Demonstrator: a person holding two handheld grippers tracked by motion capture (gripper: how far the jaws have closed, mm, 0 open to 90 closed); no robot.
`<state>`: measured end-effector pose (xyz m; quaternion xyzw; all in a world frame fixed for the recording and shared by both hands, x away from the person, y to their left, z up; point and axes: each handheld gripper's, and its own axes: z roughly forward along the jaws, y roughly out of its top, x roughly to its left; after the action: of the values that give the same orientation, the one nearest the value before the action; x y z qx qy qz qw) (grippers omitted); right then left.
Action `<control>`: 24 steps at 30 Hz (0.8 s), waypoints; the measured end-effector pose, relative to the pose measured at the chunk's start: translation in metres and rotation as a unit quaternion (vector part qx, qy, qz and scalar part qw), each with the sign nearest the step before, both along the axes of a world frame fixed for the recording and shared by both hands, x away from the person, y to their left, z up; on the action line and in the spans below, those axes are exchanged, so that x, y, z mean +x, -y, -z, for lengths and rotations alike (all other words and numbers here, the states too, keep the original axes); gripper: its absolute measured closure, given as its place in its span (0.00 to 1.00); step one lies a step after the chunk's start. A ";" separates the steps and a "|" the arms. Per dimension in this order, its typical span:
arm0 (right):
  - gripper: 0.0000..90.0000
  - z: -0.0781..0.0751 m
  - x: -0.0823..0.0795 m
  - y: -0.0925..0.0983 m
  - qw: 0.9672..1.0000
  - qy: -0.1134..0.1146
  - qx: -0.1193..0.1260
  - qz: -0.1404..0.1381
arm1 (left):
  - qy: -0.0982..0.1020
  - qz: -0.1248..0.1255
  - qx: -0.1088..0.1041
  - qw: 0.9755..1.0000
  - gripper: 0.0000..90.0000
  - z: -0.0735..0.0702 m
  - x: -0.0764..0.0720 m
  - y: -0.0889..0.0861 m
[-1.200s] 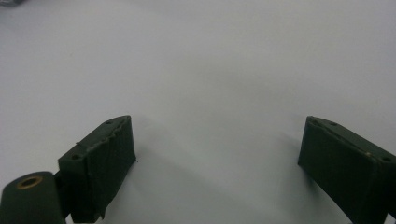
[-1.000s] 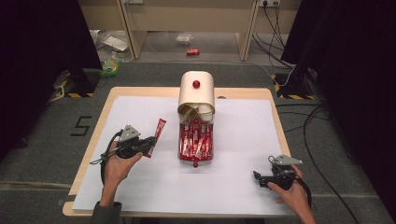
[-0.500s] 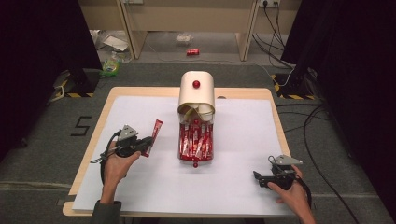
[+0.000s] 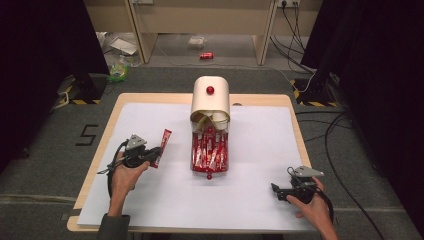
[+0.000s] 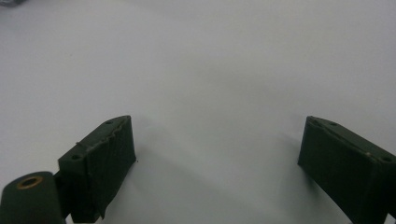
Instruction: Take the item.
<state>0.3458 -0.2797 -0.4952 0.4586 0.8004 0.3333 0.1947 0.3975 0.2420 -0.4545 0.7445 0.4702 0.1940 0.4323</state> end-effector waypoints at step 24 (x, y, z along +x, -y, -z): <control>0.12 0.000 0.000 0.000 1.000 0.000 0.000 0.000 | -0.020 -0.010 0.003 1.000 0.95 0.015 0.007 -0.005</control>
<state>0.3458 -0.2797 -0.4952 0.4587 0.8003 0.3334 0.1946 0.4048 0.2468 -0.4693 0.7446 0.4856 0.1847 0.4190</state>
